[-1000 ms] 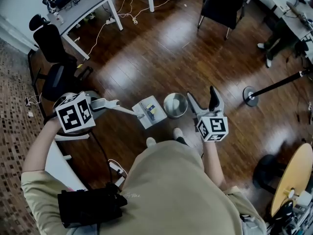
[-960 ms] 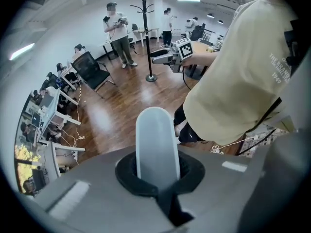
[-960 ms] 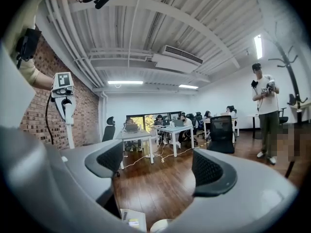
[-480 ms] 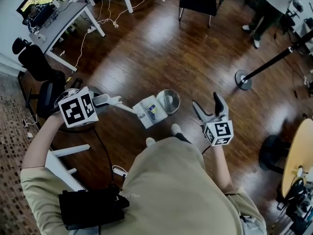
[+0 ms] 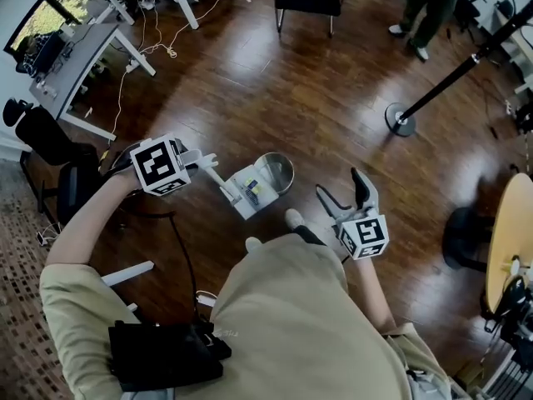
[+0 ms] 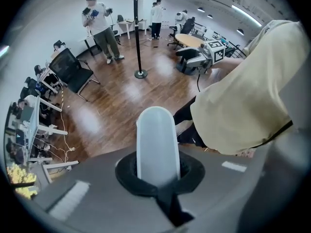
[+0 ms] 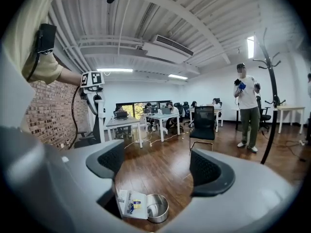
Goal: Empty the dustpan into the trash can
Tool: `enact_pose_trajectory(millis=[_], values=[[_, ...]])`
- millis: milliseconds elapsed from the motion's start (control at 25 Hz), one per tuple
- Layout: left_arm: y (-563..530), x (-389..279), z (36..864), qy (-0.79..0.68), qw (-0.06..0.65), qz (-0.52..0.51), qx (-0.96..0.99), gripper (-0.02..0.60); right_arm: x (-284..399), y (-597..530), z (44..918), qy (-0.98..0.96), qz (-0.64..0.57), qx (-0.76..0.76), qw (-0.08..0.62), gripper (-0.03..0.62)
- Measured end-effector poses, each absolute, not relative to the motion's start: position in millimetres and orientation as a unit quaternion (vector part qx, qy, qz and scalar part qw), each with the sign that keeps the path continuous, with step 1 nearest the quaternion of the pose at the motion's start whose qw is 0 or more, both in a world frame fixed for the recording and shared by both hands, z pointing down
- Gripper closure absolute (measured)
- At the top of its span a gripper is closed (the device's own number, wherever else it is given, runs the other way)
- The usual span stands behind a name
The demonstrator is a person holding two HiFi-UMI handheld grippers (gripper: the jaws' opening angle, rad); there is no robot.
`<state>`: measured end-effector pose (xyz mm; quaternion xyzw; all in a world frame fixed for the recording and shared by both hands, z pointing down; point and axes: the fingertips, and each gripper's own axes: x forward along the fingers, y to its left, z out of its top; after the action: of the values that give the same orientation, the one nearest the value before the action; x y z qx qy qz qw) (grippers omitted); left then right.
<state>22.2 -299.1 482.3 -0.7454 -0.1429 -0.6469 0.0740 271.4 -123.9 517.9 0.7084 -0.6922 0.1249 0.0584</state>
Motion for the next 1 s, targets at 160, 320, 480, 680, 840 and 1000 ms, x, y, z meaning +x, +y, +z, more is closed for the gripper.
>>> enact_pose_trajectory(millis=[160, 320, 480, 680, 840, 1000], values=[[-308.0, 55.6, 484.6, -0.145, 0.074, -0.657, -0.736, 0.581, 280.4, -115.7, 523.1, -0.679, 0.136, 0.72, 0.051, 0.178], [-313.0, 85.4, 489.1, -0.153, 0.078, -0.667, -0.725, 0.581, 287.0, -107.8, 531.2, -0.664, 0.148, 0.732, 0.045, 0.178], [-326.3, 123.9, 491.0, -0.163, 0.077, -0.677, -0.714, 0.581, 298.6, -102.6, 530.4, -0.651, 0.149, 0.744, 0.037, 0.178], [-351.8, 184.2, 499.2, -0.175, 0.066, -0.698, -0.691, 0.581, 310.6, -99.0, 528.2, -0.635, 0.15, 0.758, 0.023, 0.178], [-379.8, 245.0, 511.4, -0.182, 0.052, -0.723, -0.664, 0.581, 323.5, -93.8, 525.0, -0.619, 0.15, 0.771, 0.014, 0.178], [-407.5, 302.8, 528.5, -0.178, 0.044, -0.75, -0.636, 0.581, 334.3, -88.7, 523.4, -0.603, 0.153, 0.783, 0.008, 0.178]])
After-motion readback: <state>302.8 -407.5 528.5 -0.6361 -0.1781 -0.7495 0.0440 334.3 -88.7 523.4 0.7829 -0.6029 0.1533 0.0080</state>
